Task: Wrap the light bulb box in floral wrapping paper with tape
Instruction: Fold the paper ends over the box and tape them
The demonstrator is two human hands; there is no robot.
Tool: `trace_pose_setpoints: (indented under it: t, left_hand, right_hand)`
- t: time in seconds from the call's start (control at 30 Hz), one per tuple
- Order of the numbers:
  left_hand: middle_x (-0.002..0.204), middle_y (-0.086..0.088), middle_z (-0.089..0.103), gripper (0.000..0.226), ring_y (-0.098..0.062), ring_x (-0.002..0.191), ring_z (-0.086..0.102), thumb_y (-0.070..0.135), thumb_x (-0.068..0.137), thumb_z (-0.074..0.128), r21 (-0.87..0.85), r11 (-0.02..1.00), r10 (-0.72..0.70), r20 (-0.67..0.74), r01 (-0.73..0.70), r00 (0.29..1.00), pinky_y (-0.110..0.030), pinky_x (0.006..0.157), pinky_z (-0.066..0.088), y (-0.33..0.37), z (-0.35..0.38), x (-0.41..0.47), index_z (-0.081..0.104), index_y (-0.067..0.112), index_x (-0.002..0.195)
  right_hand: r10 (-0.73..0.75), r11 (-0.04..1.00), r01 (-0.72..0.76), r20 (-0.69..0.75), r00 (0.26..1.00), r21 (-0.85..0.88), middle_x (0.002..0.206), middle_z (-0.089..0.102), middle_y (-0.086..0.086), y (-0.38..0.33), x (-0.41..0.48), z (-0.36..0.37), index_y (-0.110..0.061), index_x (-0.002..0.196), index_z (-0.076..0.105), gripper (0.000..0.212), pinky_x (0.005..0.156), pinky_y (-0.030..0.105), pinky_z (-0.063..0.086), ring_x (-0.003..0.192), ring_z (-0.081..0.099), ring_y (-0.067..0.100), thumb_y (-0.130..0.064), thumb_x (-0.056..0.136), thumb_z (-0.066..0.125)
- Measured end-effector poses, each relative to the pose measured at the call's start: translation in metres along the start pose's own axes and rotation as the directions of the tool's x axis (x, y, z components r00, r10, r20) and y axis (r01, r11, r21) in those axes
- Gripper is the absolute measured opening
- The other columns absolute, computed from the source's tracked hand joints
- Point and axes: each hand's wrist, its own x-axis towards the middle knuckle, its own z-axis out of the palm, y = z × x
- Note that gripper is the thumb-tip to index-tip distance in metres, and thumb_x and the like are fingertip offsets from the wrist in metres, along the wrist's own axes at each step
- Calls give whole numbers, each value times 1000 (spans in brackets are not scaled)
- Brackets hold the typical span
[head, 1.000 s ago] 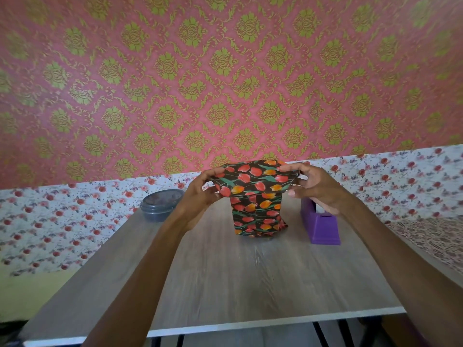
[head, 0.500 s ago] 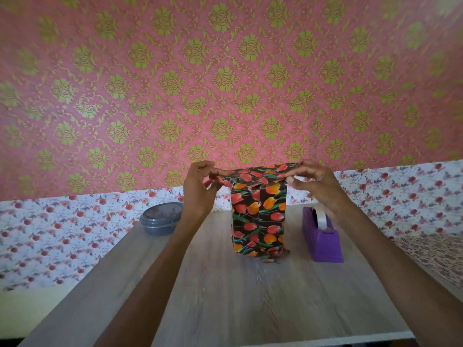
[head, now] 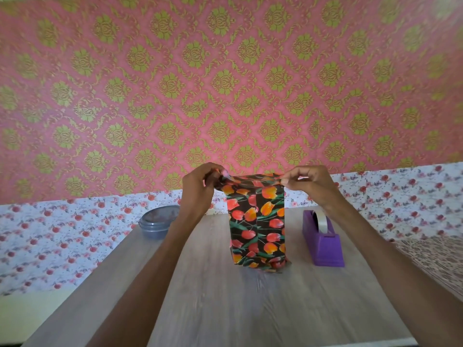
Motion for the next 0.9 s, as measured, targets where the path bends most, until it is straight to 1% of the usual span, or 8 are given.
trace_pose_setpoints:
  t: [0.07,0.23,0.4,0.47,0.6,0.7,0.8,0.9]
  left_hand:
    - [90,6,72,18,-4,80,66,3,96,57,18,1000,5,26,-5,1000,-13,72,48,-1,1,-1,72,14,97]
    - [97,18,68,18,12,81,59,17,93,65,160,986,32,65,-42,997,-6,74,46,-6,3,-11,71,26,107]
    - [102,10,71,22,-7,83,65,12,94,63,214,975,41,91,-60,995,-26,78,56,-13,4,-8,73,27,106]
    - [99,10,70,22,-11,83,66,10,94,62,186,981,24,118,-46,993,-32,78,57,-13,6,-6,73,26,104]
    - [90,8,70,11,-12,79,65,18,95,63,108,994,5,128,-19,992,-35,75,55,-16,10,-7,73,20,99]
    - [86,7,69,9,-10,80,63,24,94,65,47,999,-13,70,10,997,-28,72,52,-13,14,-9,72,19,93]
    - [86,18,65,13,2,81,61,20,93,66,-23,999,-46,13,46,999,-11,72,45,-5,18,-9,68,31,86]
    - [80,21,68,15,4,76,64,17,93,65,-70,993,-88,35,90,996,-11,68,47,-1,22,-12,69,29,85]
  right_hand:
    - [33,999,-32,-35,999,20,86,75,7,2,1,2,-11,83,77,6,76,18,53,86,70,14,-7,80,76]
    - [78,997,-76,-57,995,34,82,75,5,3,-1,5,-14,81,77,6,68,12,50,84,70,13,-7,80,77]
    - [95,996,-95,-54,994,2,83,75,10,0,3,7,-11,84,78,5,79,35,55,85,71,21,-9,80,78]
    - [121,993,-121,-48,992,-15,79,75,5,0,6,7,-13,83,78,5,78,32,56,81,71,13,-9,80,77]
    - [143,988,-145,-36,989,-51,72,73,-6,-2,8,7,-20,77,76,11,65,14,51,70,66,-2,-11,83,75]
    - [151,985,-154,-46,987,-79,77,75,-4,1,7,9,-21,78,77,10,78,31,55,82,69,12,-14,84,73]
    - [109,980,-105,17,994,-171,86,71,19,0,3,11,-24,78,77,7,85,47,55,83,65,36,-20,83,74]
    - [61,959,-39,68,996,-281,81,68,18,-2,2,10,-27,76,75,10,81,46,54,77,62,33,-20,83,74]
